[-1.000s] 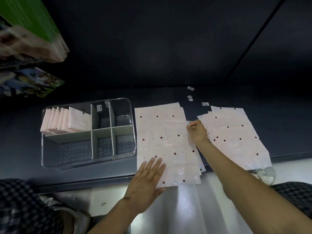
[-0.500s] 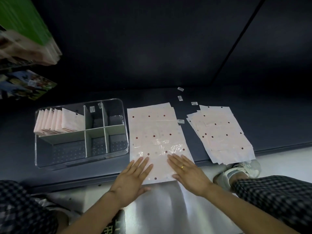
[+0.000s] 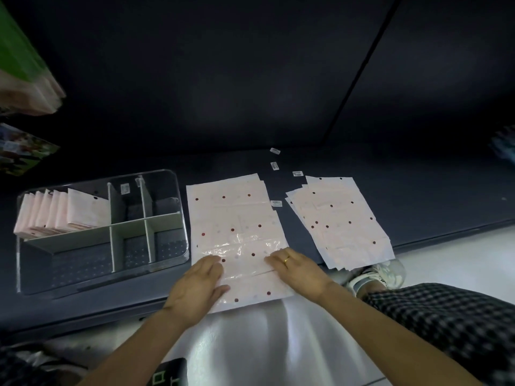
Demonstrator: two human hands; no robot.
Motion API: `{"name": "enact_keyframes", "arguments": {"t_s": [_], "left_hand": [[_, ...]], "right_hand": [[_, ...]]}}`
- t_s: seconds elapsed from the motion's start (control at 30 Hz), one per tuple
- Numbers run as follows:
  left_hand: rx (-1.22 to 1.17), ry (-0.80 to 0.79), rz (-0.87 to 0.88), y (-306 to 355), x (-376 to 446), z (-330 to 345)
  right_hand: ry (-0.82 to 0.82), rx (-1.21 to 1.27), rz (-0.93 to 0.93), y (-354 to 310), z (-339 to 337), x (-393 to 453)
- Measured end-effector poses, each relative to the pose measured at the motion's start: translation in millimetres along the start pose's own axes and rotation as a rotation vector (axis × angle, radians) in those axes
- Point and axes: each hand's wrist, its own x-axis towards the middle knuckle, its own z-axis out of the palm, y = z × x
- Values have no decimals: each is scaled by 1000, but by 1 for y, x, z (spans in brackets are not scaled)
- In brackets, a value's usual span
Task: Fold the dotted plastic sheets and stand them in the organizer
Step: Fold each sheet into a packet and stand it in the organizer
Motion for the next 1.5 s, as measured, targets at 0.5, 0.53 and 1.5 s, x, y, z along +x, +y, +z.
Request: {"name": "enact_keyframes", "arguments": {"t_s": [0.5, 0.53, 1.5], "left_hand": [[-170, 72, -97, 12, 38, -44], [-158, 187, -76, 14, 38, -46], [271, -185, -24, 1, 25, 16]], "right_hand": [[-158, 923, 310, 49, -47, 46], [-135, 946, 347, 50, -46, 52], [8, 537, 388, 3, 23, 39]]}}
